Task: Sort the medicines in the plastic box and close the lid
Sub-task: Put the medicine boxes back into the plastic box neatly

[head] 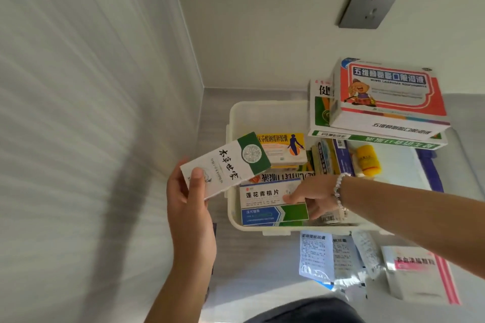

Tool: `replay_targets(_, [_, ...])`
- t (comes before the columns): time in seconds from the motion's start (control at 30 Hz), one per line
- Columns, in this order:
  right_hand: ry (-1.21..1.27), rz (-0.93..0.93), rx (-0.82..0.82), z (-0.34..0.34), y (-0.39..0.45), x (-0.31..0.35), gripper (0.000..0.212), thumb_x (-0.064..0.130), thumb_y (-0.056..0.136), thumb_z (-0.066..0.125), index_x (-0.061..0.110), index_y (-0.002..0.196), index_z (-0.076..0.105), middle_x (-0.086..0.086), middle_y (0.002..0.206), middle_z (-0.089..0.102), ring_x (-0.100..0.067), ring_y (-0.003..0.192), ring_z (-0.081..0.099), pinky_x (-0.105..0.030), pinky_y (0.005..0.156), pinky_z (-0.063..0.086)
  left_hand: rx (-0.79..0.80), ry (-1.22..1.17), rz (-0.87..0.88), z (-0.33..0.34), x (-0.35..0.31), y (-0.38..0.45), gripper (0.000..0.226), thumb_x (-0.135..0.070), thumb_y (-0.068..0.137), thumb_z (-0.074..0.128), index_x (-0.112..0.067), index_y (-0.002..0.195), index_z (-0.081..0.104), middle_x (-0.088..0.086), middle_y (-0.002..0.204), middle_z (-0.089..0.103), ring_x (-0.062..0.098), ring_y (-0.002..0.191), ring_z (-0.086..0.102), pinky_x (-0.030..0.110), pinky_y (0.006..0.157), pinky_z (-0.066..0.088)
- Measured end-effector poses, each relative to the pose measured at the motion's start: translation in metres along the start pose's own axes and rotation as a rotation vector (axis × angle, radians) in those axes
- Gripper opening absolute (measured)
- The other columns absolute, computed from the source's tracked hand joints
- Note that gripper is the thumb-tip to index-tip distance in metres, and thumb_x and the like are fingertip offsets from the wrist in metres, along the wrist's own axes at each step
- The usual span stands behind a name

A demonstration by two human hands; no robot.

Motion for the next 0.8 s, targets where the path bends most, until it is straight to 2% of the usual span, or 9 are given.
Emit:
replay_targets(0.07, [-0.056, -0.005, -0.037, -0.005, 0.003, 0.001, 0.037, 0.012, 0.080, 0.069, 0.009, 0.113, 0.054, -0.015, 0.112, 0.066, -0.032, 0.104, 0.063, -0.050, 0.095, 0.047, 0.013, 0.002, -0.004, 0.002, 0.000, 0.003, 0.020, -0.016, 0.094, 0.047, -0.023, 0.112, 0.053, 0.003, 0.100, 0.066, 0.009, 0.092, 0.066, 0.032, 0.087, 0.050])
replay_targets(0.13, [-0.072, -0.022, -0.042, -0.008, 0.006, 0.002, 0.034, 0.021, 0.082, 0.068, 0.011, 0.112, 0.056, -0.015, 0.112, 0.066, -0.033, 0.102, 0.064, -0.050, 0.089, 0.051, 0.030, 0.023, 0.001, 0.005, -0.001, 0.005, 0.029, -0.018, 0.094, 0.048, -0.020, 0.122, 0.050, 0.001, 0.100, 0.067, 0.007, 0.093, 0.066, 0.032, 0.087, 0.049])
replay_targets(0.27, [-0.229, -0.040, -0.130, -0.011, 0.005, 0.003, 0.040, 0.039, 0.089, 0.055, 0.012, 0.119, 0.053, -0.015, 0.112, 0.066, -0.031, 0.099, 0.064, -0.040, 0.072, 0.056, 0.054, 0.047, 0.002, 0.007, -0.002, 0.005, 0.032, -0.019, 0.093, 0.048, -0.021, 0.125, 0.047, 0.000, 0.101, 0.067, 0.007, 0.095, 0.065, 0.033, 0.089, 0.048])
replay_targets(0.4, [-0.304, -0.054, -0.121, -0.005, 0.002, 0.005, 0.041, 0.037, 0.096, 0.040, 0.013, 0.128, 0.047, -0.015, 0.120, 0.062, -0.032, 0.105, 0.062, -0.039, 0.074, 0.056, 0.056, 0.053, -0.001, 0.009, -0.001, 0.004, 0.026, -0.018, 0.093, 0.048, -0.026, 0.118, 0.049, 0.003, 0.103, 0.065, 0.008, 0.096, 0.064, 0.035, 0.091, 0.048])
replay_targets(0.47, [-0.332, -0.032, -0.088, -0.003, -0.003, 0.005, 0.043, 0.036, 0.098, 0.036, 0.014, 0.133, 0.043, -0.015, 0.127, 0.058, -0.032, 0.112, 0.059, -0.042, 0.083, 0.054, 0.066, 0.058, 0.002, 0.011, 0.000, 0.003, 0.030, -0.018, 0.093, 0.049, -0.023, 0.122, 0.048, 0.004, 0.105, 0.065, 0.008, 0.096, 0.065, 0.033, 0.089, 0.049])
replay_targets(0.6, [-0.510, -0.039, -0.141, -0.008, -0.025, 0.012, 0.051, 0.042, 0.097, 0.030, 0.017, 0.142, 0.030, -0.014, 0.145, 0.038, -0.035, 0.118, 0.053, -0.043, 0.087, 0.053, 0.083, 0.097, 0.061, 0.016, -0.003, 0.002, 0.025, -0.018, 0.091, 0.052, -0.031, 0.112, 0.053, -0.004, 0.099, 0.067, 0.000, 0.088, 0.066, 0.014, 0.071, 0.051])
replay_targets(0.7, [-0.553, -0.281, -0.247, -0.016, -0.054, 0.025, 0.045, 0.037, 0.098, 0.031, 0.012, 0.133, 0.043, -0.018, 0.138, 0.046, -0.038, 0.118, 0.052, -0.044, 0.094, 0.048, 0.114, 0.163, 0.113, 0.019, -0.008, -0.003, 0.025, -0.021, 0.087, 0.057, -0.036, 0.106, 0.054, -0.006, 0.100, 0.067, -0.002, 0.089, 0.065, 0.010, 0.068, 0.049])
replay_targets(0.73, [-0.449, -0.393, -0.262, -0.020, -0.067, 0.027, 0.042, 0.036, 0.098, 0.034, 0.011, 0.129, 0.049, -0.019, 0.134, 0.050, -0.037, 0.119, 0.051, -0.046, 0.098, 0.044, 0.131, 0.185, 0.127, 0.020, -0.010, -0.005, 0.025, -0.020, 0.087, 0.057, -0.036, 0.105, 0.054, -0.007, 0.099, 0.067, -0.002, 0.089, 0.065, 0.010, 0.068, 0.050])
replay_targets(0.8, [-0.152, -0.579, -0.180, -0.023, -0.094, 0.024, 0.038, 0.042, 0.094, 0.041, 0.021, 0.122, 0.055, -0.009, 0.131, 0.056, -0.025, 0.117, 0.055, -0.041, 0.102, 0.043, 0.156, 0.207, 0.152, 0.022, -0.014, -0.007, 0.024, -0.018, 0.087, 0.058, -0.035, 0.105, 0.055, -0.007, 0.097, 0.067, -0.002, 0.088, 0.065, 0.011, 0.067, 0.051])
Point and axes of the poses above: each hand's wrist, its own y-axis towards the middle knuckle, its own z-axis out of the palm, x = y × z, the point moved 5 cm from there along y, towards the middle knuckle
